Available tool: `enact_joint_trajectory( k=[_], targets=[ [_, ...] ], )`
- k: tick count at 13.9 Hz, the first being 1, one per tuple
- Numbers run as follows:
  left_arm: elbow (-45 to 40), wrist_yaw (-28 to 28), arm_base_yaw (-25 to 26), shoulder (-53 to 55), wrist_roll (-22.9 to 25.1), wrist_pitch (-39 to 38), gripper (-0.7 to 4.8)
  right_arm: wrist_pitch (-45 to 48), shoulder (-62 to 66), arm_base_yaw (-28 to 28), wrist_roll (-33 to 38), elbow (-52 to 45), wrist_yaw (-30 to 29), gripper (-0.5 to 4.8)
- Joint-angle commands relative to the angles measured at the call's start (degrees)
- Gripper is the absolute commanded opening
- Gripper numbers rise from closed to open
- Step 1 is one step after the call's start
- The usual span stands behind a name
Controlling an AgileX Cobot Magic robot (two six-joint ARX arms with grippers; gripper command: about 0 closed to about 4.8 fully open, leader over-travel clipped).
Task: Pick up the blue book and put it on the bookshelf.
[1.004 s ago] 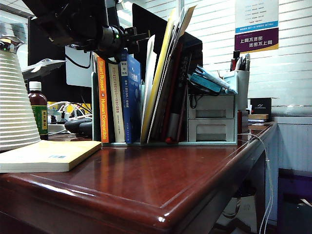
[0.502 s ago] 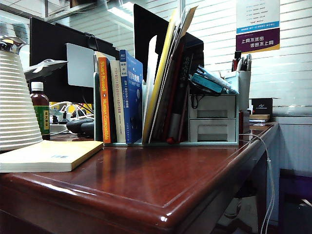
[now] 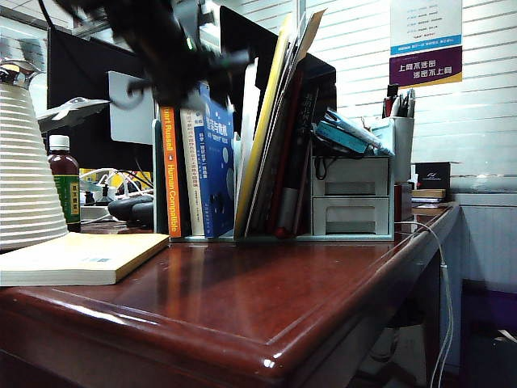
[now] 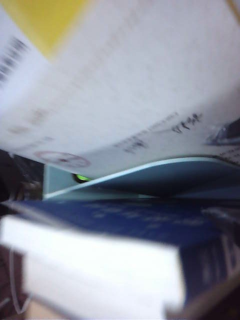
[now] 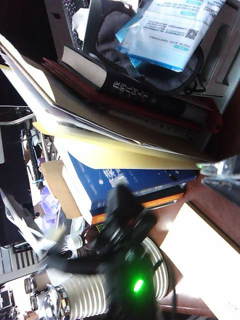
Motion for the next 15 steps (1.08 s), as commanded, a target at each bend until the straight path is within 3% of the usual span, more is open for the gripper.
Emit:
enact_joint_trajectory(
  k=[1,3,7,13,14,15],
  targets=[
    [0.1,-2.3,-0.1,2.9,-1.0,3.8,1.66,1.0,-0.3,0.1,0.0,0.2,0.0,-0.06],
    [0.0,-5.4,-2.1,-1.1,-2.4,-4.0,1.88,1.0,-0.3,0.1,0.0,0.2,0.0,-0.06],
    [0.0,-13.7,-3.0,-3.2,-2.1,-5.3,1.88,1.0,-0.3,0.1,0.0,0.2,0.0,-0.06],
    [0.1,-12.6,-2.5,2.3,-2.3,0.5,1.69,1.0,-0.4,0.1,0.0,0.2,0.0,-0.06],
    [0.2,-12.7,-2.5,3.7,-2.3,3.0,0.48,1.0,-0.7,0.1,0.0,0.2,0.0,-0.06],
    [0.3,-12.6,-2.1,4.0,-2.3,4.8,0.1,1.0,-0.8,0.1,0.0,0.2,0.0,-0.06]
  ],
)
